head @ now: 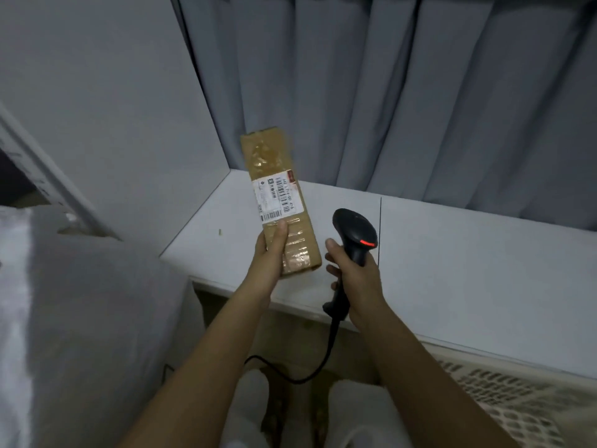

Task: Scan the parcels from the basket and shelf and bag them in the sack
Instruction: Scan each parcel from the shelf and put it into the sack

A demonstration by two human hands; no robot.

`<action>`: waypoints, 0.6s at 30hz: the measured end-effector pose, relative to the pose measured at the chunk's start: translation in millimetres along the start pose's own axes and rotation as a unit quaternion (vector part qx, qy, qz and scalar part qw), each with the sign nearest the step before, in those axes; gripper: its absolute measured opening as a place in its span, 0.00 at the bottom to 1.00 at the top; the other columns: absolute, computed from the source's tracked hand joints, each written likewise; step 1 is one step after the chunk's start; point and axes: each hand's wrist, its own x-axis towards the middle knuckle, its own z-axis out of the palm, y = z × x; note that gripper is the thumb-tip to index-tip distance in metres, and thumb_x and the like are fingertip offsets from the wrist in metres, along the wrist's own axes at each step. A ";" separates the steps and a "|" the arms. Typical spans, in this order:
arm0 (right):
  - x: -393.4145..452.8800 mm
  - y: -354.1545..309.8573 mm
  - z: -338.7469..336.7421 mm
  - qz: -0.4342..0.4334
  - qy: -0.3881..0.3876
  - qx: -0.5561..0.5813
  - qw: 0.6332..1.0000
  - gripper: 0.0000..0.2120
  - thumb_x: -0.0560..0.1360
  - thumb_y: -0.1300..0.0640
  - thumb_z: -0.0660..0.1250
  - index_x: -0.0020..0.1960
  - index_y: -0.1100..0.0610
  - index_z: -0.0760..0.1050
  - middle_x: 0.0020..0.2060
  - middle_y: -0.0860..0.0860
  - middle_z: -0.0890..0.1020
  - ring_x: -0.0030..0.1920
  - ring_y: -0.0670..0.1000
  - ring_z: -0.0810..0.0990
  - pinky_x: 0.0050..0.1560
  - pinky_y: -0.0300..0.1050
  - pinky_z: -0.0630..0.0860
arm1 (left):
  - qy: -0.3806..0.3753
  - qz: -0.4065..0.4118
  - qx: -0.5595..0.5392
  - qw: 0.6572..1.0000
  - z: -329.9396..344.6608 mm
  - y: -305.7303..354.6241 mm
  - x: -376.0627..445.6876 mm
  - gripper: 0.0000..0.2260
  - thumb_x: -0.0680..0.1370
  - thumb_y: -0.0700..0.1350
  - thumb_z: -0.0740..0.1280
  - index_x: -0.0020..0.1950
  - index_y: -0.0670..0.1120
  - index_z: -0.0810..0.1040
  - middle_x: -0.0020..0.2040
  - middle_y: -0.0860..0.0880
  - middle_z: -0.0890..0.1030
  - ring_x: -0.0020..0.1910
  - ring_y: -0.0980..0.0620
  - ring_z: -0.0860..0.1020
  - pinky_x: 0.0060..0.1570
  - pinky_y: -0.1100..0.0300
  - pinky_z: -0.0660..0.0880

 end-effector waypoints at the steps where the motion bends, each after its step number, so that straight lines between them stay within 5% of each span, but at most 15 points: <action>1: -7.3 -2.8 2.8 -0.009 -0.011 -0.012 1.000 0.20 0.71 0.47 0.74 0.59 0.55 0.75 0.52 0.54 0.83 0.51 0.53 0.82 0.38 0.43 0.76 | -0.013 0.005 -0.010 1.000 -1.5 1.8 -10.2 0.26 0.77 0.65 0.55 0.73 0.58 0.60 0.63 0.55 0.75 0.54 0.57 0.78 0.50 0.60 0.76; 7: -34.8 7.4 12.9 -0.030 -0.084 -0.071 0.994 0.26 0.70 0.51 0.76 0.64 0.56 0.73 0.51 0.50 0.79 0.50 0.51 0.79 0.35 0.40 0.73 | -0.057 -0.050 -0.049 0.996 -21.4 -1.7 -36.1 0.26 0.77 0.64 0.58 0.73 0.58 0.61 0.65 0.52 0.75 0.60 0.51 0.77 0.58 0.52 0.76; 10: -32.4 2.0 9.9 -0.021 -0.101 -0.103 0.989 0.24 0.70 0.53 0.76 0.62 0.54 0.73 0.46 0.47 0.79 0.45 0.49 0.78 0.35 0.40 0.73 | -0.036 -0.045 -0.093 0.994 -32.1 -2.1 -34.6 0.19 0.77 0.61 0.61 0.65 0.57 0.72 0.63 0.52 0.78 0.62 0.51 0.76 0.68 0.49 0.68; 13: -28.2 -3.3 -1.8 -0.019 -0.136 -0.138 0.981 0.18 0.70 0.55 0.76 0.57 0.52 0.74 0.45 0.47 0.80 0.41 0.46 0.77 0.35 0.39 0.74 | 0.004 -0.039 -0.156 0.987 -42.0 -1.7 -27.7 0.16 0.78 0.59 0.61 0.62 0.55 0.74 0.57 0.51 0.82 0.61 0.48 0.77 0.67 0.45 0.68; 18: -17.5 2.4 -9.5 -0.051 -0.064 -0.102 0.991 0.21 0.70 0.56 0.76 0.59 0.55 0.74 0.47 0.52 0.80 0.42 0.46 0.78 0.34 0.38 0.73 | 0.066 -0.024 -0.163 0.984 -42.4 -7.3 -17.5 0.33 0.78 0.52 0.67 0.77 0.54 0.52 0.57 0.49 0.82 0.57 0.48 0.80 0.55 0.44 0.77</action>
